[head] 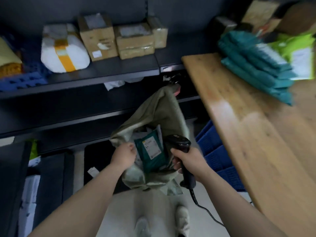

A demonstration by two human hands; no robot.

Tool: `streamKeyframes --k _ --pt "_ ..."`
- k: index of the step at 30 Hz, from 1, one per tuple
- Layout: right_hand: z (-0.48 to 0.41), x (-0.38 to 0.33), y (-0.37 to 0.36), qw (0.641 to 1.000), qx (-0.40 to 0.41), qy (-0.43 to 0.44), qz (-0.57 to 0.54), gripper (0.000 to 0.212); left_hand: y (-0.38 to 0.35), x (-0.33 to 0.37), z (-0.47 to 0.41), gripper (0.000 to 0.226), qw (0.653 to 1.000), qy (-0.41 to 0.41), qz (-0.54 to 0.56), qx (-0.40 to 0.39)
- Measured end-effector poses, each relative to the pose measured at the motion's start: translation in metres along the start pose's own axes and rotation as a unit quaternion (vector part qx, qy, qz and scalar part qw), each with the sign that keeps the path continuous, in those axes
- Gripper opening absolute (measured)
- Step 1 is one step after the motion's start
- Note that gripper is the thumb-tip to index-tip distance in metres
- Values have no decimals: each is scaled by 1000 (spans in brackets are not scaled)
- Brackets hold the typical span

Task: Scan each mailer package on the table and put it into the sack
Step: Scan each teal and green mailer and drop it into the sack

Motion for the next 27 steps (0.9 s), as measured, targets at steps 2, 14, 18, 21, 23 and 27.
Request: streamKeyframes --k 2,14,18,21,23,27 --pt "35 4 29 1000 18 12 -10 22 1 41 5 33 995 -64 -75 -5" --pt "168 53 276 985 141 82 49 16 -109 309 81 28 860 -383 -334 40" --pt "180 63 361 978 169 106 62 12 -158 375 100 32 844 -403 -349 58" --pt "182 58 409 974 182 114 69 14 -184 413 105 35 848 -392 -350 61" --pt "180 49 435 971 189 126 73 13 -195 435 102 35 848 -389 -354 65" --pt "160 15 478 964 200 160 66 9 -204 474 71 29 862 -371 -335 80"
Point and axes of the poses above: each hand's wrist, its own z-axis away from the middle knuckle, its own y-axis out of the back of the hand, x = y × z, the point moved 1 cm from there along -z, towards the middle knuckle, and after that the axes turned 11 degrees about -y, right-handed, at the moved point
